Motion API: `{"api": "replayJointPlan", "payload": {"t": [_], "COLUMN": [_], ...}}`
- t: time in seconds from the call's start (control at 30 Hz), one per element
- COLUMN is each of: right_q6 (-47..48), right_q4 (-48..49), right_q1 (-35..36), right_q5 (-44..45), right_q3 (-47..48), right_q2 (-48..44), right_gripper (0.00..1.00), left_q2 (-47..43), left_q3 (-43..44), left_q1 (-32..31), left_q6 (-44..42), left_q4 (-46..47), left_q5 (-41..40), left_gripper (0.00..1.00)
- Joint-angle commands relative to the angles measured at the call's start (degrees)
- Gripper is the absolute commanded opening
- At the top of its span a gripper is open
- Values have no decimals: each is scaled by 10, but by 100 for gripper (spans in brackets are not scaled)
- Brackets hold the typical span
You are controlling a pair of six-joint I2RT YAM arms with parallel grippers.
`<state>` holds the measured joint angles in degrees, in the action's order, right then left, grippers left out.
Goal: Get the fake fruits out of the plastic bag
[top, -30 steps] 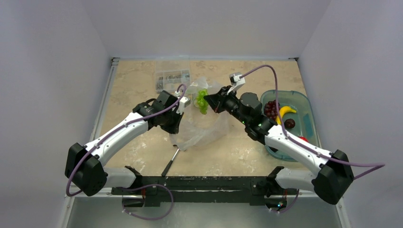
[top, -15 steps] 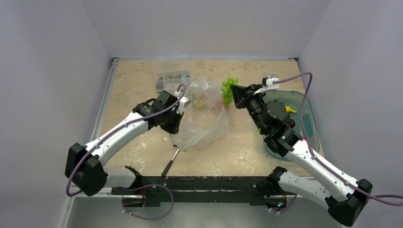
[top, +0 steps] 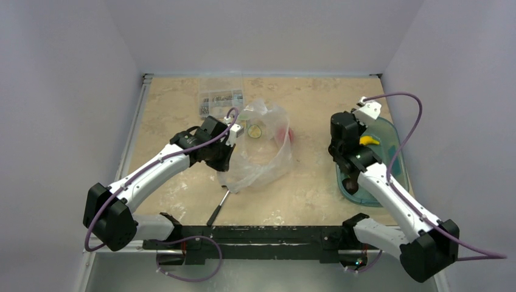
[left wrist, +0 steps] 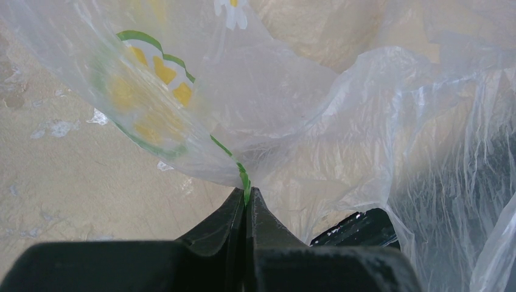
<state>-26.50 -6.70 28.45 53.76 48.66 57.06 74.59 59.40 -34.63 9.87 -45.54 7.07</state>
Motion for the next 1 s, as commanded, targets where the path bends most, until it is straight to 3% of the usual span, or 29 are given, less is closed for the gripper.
{"api": "replayJointPlan", "payload": {"t": [0.0, 0.3, 0.4, 0.5, 0.6, 0.8, 0.9, 0.97], "right_q6": [-106, -131, -126, -97, -59, 32, 67, 89], "right_q4": [-143, -109, -102, -91, -66, 56, 81, 80], "right_q1": [-76, -193, -197, -198, -197, -177, -123, -66], "right_q5": [80, -30, -39, -59, -104, -365, -446, -455], "right_q3": [45, -7, -13, -9, -8, -32, -17, 3], "right_q2": [49, 111, 117, 114, 92, 39, 64, 87], "right_gripper": [0, 1, 35, 49, 53, 60, 62, 60], "left_q2": [-3, -2, -2, 0, 1, 11, 20, 23], "left_q3": [18, 17, 17, 18, 19, 19, 22, 21], "left_q1": [-3, -3, -3, -3, -3, -3, -3, -3], "left_q6": [-4, -4, -4, -4, -4, -4, -4, -3], "left_q4": [3, 2, 3, 3, 3, 3, 0, -1], "left_q5": [7, 5, 4, 5, 7, 18, 26, 29], "left_gripper": [0, 0, 0, 0, 0, 0, 0, 0]}}
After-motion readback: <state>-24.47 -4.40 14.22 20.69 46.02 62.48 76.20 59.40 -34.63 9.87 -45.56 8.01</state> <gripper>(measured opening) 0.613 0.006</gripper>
